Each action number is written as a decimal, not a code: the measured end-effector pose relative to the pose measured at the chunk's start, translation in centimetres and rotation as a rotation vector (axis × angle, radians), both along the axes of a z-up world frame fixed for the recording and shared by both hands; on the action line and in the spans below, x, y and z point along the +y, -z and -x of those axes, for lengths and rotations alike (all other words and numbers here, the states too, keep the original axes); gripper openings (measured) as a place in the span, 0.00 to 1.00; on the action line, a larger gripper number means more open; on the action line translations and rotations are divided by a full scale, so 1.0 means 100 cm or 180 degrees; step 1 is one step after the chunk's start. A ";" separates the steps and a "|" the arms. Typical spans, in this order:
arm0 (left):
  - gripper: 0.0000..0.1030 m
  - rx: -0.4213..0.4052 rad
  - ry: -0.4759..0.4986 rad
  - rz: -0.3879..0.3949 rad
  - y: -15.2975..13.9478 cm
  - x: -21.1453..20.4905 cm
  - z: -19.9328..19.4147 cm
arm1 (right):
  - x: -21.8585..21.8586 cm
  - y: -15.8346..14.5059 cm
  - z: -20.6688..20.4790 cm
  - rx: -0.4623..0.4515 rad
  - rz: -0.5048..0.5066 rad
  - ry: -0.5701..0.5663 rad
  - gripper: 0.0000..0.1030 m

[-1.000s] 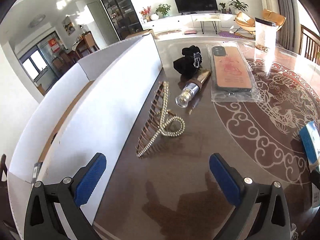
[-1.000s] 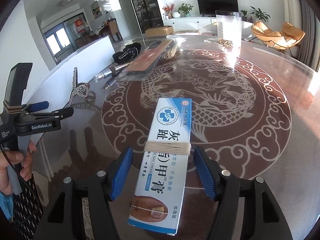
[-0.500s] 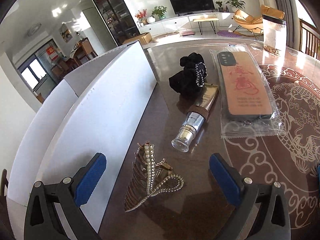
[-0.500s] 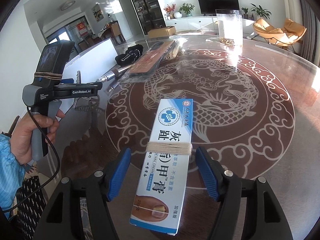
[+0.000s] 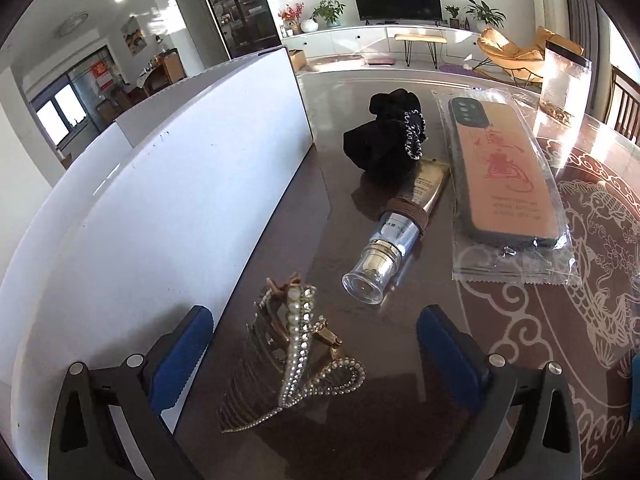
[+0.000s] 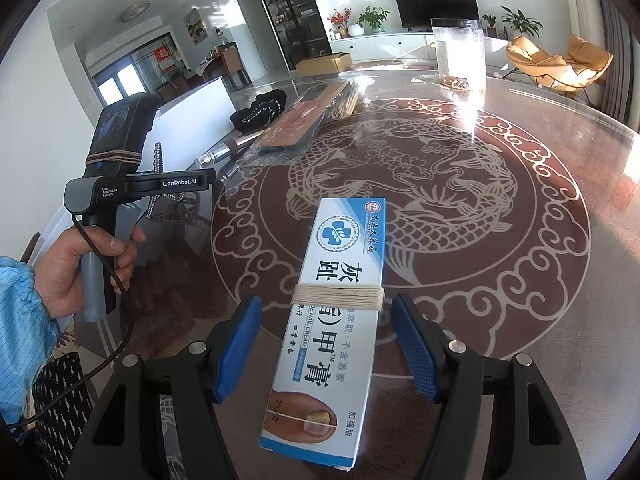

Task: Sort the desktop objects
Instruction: 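Reach the left tool to the pearl-trimmed gold claw clip while the right tool holds the box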

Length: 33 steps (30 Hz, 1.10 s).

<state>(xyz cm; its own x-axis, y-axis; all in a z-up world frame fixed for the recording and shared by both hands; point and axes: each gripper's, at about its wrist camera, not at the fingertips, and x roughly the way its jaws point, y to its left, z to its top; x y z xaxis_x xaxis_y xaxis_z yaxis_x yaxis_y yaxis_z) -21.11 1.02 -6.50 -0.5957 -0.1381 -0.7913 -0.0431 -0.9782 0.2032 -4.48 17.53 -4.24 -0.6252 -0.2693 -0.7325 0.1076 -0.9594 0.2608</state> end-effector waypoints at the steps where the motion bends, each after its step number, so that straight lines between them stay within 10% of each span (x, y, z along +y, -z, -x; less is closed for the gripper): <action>1: 1.00 -0.0073 0.0065 -0.0107 0.001 -0.001 0.000 | 0.000 0.000 0.000 0.0000 0.0001 0.0000 0.67; 8: 0.69 -0.0157 0.0412 -0.0714 -0.006 -0.002 -0.045 | 0.000 0.000 -0.001 0.0002 0.0009 -0.0001 0.66; 12: 0.68 -0.0191 0.0695 -0.1279 -0.011 -0.005 -0.078 | 0.002 0.000 -0.001 0.0004 0.0038 0.0000 0.66; 33: 0.85 -0.0179 0.0362 -0.0453 0.002 -0.010 -0.038 | 0.005 0.000 0.000 0.0009 0.0097 -0.0001 0.66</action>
<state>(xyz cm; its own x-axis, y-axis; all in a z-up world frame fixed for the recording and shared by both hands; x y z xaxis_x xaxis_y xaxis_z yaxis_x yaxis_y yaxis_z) -17.34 0.01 -6.70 -0.5554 0.0434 -0.8304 -0.1625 -0.9850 0.0572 -4.51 18.00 -4.24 -0.6272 -0.2915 -0.7222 0.1086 -0.9510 0.2895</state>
